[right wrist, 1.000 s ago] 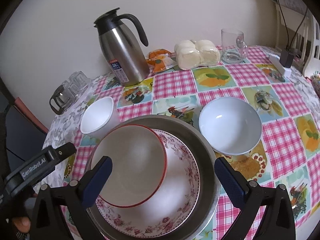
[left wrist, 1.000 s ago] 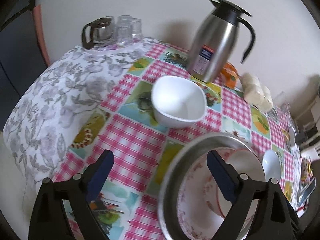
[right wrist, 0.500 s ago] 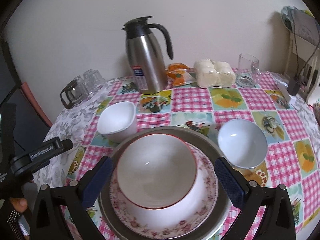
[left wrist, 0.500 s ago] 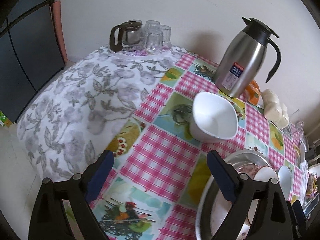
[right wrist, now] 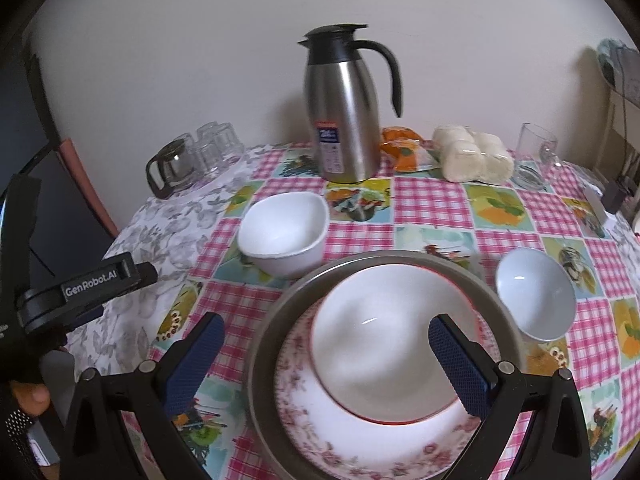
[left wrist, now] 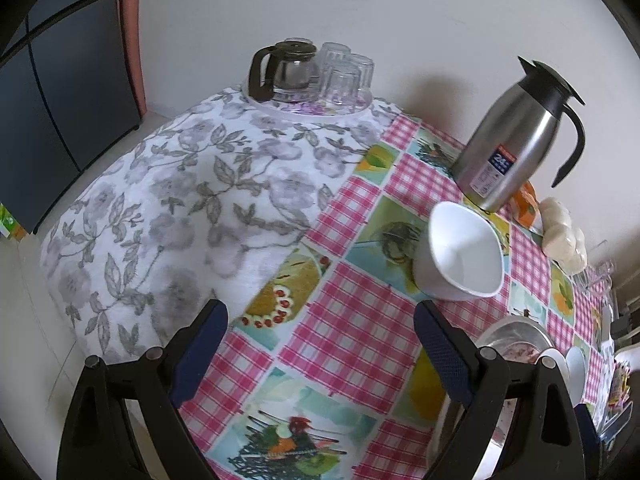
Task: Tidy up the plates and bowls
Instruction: 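Move both tools to the white square bowl beside the steel kettle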
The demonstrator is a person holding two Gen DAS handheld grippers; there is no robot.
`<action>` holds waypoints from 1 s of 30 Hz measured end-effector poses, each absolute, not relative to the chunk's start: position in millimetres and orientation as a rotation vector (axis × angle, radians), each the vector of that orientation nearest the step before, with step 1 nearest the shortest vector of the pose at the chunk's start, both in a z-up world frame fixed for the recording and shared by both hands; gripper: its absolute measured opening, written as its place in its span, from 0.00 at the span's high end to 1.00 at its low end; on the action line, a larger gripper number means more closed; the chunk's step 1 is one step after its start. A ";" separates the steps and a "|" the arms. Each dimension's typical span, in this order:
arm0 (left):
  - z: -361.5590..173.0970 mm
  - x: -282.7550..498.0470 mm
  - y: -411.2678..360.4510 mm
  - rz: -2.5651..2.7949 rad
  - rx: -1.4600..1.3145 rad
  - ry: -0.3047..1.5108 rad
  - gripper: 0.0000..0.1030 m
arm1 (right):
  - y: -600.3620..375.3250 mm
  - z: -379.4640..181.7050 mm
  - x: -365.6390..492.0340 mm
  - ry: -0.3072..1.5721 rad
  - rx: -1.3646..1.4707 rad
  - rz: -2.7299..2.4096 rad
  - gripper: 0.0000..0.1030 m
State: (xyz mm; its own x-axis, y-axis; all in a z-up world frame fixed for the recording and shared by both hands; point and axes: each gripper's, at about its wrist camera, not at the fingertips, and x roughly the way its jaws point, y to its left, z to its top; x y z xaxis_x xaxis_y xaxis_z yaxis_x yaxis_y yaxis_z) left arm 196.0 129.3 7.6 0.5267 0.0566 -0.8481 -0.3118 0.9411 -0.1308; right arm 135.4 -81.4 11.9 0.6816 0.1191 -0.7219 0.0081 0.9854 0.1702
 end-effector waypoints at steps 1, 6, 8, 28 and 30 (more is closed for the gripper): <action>7.5 195.8 132.4 0.226 -0.283 0.993 0.08 | -76.9 10.3 136.4 0.824 0.160 0.068 0.00; 5.1 196.7 147.4 0.236 -0.298 0.991 0.08 | -60.4 3.6 141.2 0.834 0.147 0.091 0.00; 2.9 197.8 150.9 0.232 -0.297 0.988 0.08 | -54.3 1.2 142.4 0.838 0.141 0.102 0.00; -35.8 218.1 164.7 0.188 -0.397 1.008 0.08 | -30.9 -17.6 174.6 0.915 0.046 0.093 0.00; -36.2 219.1 165.0 0.170 -0.429 0.997 0.08 | -29.4 -15.7 178.7 0.919 0.034 0.086 0.00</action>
